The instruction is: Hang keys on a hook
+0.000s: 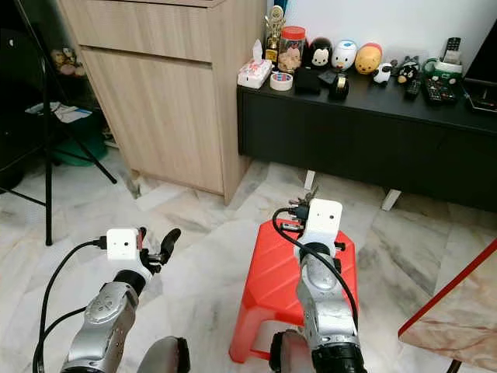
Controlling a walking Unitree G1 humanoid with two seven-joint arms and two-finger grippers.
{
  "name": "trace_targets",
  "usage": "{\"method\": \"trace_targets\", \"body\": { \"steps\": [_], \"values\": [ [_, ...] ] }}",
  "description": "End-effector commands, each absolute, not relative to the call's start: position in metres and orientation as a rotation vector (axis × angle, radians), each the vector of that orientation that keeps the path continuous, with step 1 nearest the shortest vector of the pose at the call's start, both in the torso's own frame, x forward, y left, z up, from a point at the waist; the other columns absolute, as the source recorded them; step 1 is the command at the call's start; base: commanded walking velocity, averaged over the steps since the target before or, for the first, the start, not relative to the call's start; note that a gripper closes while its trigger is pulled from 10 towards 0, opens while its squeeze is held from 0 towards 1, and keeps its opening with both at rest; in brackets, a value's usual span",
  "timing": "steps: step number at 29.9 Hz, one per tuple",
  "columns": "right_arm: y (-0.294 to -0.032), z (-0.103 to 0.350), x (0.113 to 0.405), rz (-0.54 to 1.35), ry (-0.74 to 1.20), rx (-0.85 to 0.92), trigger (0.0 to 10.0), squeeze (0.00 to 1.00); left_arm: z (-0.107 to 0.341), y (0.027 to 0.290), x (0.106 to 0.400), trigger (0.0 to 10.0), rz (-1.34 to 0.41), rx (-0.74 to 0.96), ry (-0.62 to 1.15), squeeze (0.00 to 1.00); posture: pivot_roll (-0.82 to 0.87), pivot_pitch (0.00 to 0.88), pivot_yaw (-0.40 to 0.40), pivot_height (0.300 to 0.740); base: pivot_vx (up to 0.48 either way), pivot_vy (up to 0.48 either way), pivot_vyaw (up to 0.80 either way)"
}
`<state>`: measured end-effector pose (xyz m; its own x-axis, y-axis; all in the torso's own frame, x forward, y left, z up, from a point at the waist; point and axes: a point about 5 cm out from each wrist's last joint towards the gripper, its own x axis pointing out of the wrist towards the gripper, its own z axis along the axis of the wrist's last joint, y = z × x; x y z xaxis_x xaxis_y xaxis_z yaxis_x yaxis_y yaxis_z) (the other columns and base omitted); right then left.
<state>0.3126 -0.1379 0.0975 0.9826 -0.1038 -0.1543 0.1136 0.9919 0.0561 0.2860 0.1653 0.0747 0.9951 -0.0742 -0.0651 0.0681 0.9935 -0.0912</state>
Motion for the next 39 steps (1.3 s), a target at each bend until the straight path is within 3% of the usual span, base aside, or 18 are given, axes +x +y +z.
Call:
{"method": "trace_targets", "body": {
  "steps": [1,17,36,39],
  "values": [
    [-0.1361,0.1056,0.3145,-0.103,0.126,0.069,10.0,0.00,0.0738,0.1663,0.2856,10.0,-0.062,-0.106,0.063,0.00,0.09,0.050,-0.020,0.607,-0.398,0.000,0.00],
    [-0.1338,0.1058,0.3153,-0.099,0.136,0.066,10.0,0.00,0.0720,0.1670,0.2830,10.0,-0.055,-0.103,0.067,0.00,0.09,0.062,-0.026,0.607,-0.384,0.000,0.00],
    [-0.1368,0.1095,0.3126,-0.141,0.099,0.091,10.0,0.00,0.0701,0.1685,0.2791,10.0,-0.052,-0.092,0.078,0.00,0.09,0.078,-0.022,0.607,0.000,0.000,0.00],
    [-0.1382,0.1104,0.3125,-0.143,0.092,0.091,10.0,0.00,0.0703,0.1686,0.2789,10.0,-0.052,-0.092,0.078,0.00,0.10,0.081,-0.021,0.625,0.000,0.000,0.00]
  ]
}}
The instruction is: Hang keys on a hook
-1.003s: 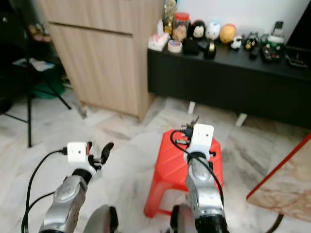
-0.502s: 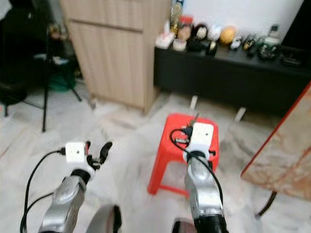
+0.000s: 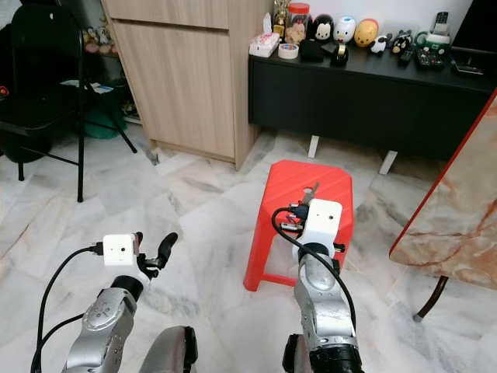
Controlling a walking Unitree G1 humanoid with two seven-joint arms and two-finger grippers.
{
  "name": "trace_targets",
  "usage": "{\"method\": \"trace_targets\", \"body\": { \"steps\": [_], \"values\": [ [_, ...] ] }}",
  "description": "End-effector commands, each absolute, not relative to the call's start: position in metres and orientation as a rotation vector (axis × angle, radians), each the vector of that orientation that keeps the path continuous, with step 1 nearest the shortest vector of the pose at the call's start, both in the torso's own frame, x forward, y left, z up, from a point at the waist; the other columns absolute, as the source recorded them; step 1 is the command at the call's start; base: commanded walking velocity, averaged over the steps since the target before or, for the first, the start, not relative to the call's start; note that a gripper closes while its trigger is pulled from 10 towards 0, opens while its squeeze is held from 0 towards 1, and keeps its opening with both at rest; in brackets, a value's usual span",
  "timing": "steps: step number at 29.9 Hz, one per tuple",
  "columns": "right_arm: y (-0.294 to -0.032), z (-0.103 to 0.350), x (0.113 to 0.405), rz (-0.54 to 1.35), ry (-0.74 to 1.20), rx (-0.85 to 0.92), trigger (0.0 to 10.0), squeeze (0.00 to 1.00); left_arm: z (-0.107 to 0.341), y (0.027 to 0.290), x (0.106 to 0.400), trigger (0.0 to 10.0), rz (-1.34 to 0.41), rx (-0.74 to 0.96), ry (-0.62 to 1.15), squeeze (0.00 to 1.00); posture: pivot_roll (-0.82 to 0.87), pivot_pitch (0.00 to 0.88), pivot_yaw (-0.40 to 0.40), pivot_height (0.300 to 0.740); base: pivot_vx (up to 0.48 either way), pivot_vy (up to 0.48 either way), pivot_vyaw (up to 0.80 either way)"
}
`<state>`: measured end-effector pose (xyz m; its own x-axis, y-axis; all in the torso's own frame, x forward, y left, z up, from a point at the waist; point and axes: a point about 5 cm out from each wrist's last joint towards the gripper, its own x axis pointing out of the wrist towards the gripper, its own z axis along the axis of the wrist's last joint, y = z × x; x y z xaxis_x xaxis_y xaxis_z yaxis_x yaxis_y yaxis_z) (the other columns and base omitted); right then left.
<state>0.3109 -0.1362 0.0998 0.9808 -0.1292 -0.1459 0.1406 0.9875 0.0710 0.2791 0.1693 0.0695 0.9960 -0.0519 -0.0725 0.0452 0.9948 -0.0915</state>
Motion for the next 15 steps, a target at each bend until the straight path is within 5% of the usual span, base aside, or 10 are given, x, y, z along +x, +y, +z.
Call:
{"method": "trace_targets", "body": {
  "steps": [1,15],
  "values": [
    [-0.1382,0.1104,0.3125,-0.143,0.092,0.091,10.0,0.00,0.0703,0.1686,0.2789,10.0,-0.052,-0.092,0.078,0.00,0.10,0.081,-0.021,0.625,0.000,0.000,0.00],
    [-0.1386,0.1100,0.3131,-0.147,0.093,0.086,10.0,0.00,0.0707,0.1670,0.2798,10.0,-0.052,-0.099,0.073,0.00,0.10,0.080,-0.025,0.710,0.000,0.000,0.00]
  ]
}}
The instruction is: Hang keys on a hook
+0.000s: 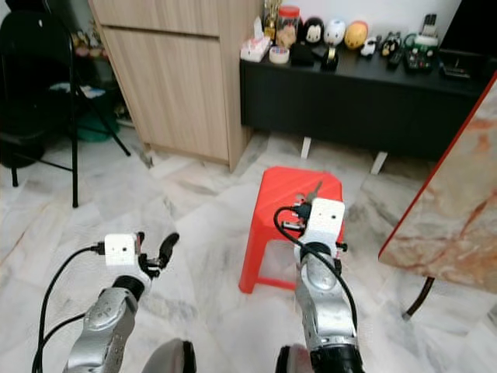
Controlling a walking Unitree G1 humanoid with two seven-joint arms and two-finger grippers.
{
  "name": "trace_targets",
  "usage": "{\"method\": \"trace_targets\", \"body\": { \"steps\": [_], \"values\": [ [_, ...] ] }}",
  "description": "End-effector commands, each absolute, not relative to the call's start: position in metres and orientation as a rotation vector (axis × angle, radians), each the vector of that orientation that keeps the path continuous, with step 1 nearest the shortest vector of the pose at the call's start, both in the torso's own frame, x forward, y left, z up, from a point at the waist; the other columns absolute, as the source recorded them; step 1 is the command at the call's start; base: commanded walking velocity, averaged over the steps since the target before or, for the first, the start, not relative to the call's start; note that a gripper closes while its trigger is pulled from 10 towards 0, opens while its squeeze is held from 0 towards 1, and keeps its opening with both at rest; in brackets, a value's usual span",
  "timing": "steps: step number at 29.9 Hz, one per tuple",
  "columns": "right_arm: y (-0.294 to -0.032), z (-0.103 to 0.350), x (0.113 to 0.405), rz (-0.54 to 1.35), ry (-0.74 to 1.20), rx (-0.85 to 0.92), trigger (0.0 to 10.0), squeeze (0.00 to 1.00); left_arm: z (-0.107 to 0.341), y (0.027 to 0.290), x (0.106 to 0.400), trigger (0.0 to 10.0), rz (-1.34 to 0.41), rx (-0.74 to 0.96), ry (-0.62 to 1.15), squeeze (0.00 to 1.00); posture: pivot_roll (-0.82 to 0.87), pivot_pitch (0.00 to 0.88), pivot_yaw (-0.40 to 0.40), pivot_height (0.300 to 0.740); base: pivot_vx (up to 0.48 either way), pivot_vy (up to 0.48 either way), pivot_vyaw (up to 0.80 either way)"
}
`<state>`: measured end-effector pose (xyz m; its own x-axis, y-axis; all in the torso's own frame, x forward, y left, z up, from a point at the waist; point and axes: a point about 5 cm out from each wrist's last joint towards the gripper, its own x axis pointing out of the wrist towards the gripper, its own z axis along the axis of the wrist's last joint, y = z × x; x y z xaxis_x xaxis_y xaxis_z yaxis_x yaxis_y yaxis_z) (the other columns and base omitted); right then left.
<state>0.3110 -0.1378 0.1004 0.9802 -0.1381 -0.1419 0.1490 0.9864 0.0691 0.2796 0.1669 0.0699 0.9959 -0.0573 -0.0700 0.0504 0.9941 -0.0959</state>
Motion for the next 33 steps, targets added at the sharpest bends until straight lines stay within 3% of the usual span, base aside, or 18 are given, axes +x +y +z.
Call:
{"method": "trace_targets", "body": {
  "steps": [1,5,33],
  "values": [
    [-0.1385,0.1100,0.3131,-0.146,0.093,0.086,10.0,0.00,0.0708,0.1670,0.2799,10.0,-0.052,-0.099,0.072,0.00,0.10,0.080,-0.025,0.720,0.000,0.000,0.00],
    [-0.1390,0.1101,0.3134,-0.148,0.093,0.084,10.0,0.00,0.0716,0.1663,0.2805,10.0,-0.053,-0.104,0.066,0.00,0.10,0.079,-0.026,0.740,0.000,0.000,0.00],
    [-0.1434,0.1122,0.3174,-0.181,0.090,0.089,10.0,0.00,0.0765,0.1640,0.2875,10.0,-0.076,-0.081,0.040,0.00,0.09,0.064,-0.030,0.740,0.000,-0.013,0.00]
  ]
}}
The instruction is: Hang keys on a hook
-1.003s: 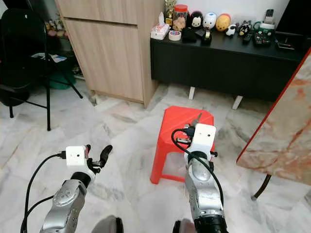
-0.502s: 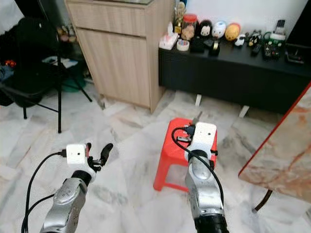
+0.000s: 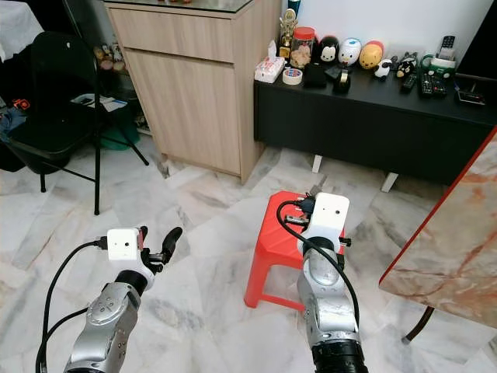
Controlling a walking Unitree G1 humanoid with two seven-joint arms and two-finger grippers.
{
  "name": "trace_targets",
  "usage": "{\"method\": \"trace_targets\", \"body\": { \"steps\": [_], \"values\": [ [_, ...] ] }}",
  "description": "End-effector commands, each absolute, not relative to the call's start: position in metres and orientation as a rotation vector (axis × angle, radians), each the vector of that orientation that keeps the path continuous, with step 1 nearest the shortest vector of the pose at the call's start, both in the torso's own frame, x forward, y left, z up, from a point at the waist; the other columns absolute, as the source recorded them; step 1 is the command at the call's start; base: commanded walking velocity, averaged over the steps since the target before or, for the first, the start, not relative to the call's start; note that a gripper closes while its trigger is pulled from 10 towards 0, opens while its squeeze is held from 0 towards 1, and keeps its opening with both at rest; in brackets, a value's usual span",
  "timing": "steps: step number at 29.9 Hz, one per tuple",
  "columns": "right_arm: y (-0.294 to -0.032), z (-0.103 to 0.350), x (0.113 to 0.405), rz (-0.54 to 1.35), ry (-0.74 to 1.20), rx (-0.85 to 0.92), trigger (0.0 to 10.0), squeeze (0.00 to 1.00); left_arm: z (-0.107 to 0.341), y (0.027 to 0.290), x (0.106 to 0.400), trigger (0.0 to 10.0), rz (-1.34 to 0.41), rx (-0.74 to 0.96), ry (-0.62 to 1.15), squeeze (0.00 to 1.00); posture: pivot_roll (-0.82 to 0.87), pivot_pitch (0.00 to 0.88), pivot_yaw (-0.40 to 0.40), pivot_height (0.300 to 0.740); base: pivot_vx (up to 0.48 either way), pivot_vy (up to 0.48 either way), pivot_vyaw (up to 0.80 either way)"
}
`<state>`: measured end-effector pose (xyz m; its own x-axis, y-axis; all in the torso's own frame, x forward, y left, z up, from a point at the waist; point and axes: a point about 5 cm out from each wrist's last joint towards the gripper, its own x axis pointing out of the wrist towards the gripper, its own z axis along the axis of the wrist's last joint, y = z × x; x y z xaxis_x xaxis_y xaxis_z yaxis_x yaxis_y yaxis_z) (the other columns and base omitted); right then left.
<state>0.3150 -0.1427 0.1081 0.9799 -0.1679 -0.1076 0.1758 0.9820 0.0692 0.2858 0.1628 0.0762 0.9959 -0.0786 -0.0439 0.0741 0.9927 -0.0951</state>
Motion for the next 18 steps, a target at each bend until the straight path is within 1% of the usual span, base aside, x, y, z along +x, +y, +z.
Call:
{"method": "trace_targets", "body": {
  "steps": [1,6,8,18],
  "values": [
    [-0.1434,0.1122,0.3174,-0.181,0.090,0.089,10.0,0.00,0.0765,0.1640,0.2875,10.0,-0.076,-0.081,0.040,0.00,0.09,0.064,-0.030,0.740,0.000,-0.356,0.00],
    [-0.1450,0.1080,0.3182,-0.201,0.126,0.081,10.0,0.00,0.0768,0.1636,0.2883,10.0,-0.077,-0.082,0.038,0.00,0.09,0.063,-0.030,0.740,0.000,-0.413,0.00],
    [-0.1452,0.1068,0.3185,-0.205,0.131,0.085,10.0,0.00,0.0766,0.1633,0.2884,10.0,-0.078,-0.083,0.040,0.00,0.09,0.063,-0.030,0.740,0.000,-0.352,-0.74],
    [-0.1458,0.1038,0.3170,-0.212,0.147,0.079,10.0,0.00,0.0762,0.1660,0.2885,10.0,-0.065,-0.090,0.042,0.00,0.09,0.067,-0.029,0.740,0.000,0.000,-0.78]
  ]
}}
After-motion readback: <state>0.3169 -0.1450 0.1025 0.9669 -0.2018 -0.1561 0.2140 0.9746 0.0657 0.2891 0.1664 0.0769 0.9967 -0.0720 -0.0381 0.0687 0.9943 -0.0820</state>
